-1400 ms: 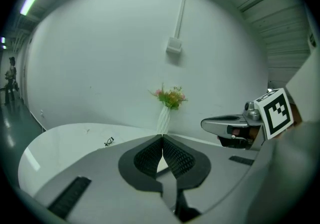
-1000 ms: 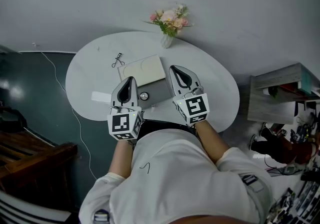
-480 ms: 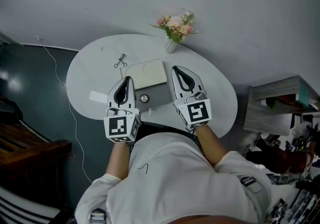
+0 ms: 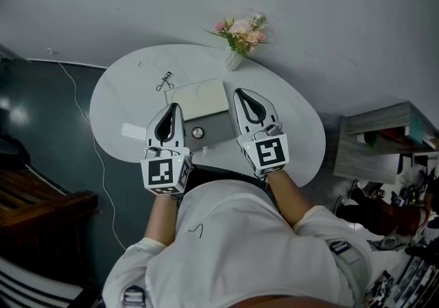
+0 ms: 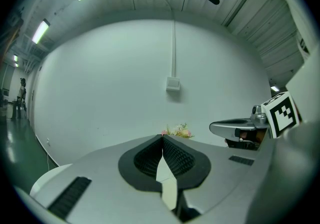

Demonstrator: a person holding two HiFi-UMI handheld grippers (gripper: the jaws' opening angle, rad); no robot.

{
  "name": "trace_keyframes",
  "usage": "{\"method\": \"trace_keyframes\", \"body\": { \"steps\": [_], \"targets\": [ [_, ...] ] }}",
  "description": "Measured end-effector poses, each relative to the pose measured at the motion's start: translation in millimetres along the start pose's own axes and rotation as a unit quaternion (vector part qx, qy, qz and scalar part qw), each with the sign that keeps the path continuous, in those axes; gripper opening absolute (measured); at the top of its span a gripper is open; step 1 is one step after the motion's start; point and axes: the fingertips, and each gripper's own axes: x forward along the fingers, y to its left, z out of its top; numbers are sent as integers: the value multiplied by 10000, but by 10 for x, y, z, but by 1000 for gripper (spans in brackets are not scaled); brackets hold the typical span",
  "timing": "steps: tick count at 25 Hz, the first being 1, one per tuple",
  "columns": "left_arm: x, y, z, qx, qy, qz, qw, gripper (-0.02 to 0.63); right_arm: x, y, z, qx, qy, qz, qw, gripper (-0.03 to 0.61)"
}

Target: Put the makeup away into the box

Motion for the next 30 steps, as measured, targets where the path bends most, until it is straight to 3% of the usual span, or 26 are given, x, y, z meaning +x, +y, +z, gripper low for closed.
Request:
{"method": "trace_keyframes", "body": {
  "steps": [30],
  "targets": [
    [-120,121,-78,62,40,86,9999,18,40,132,4,-236,64,75,9997,-3]
  ]
}}
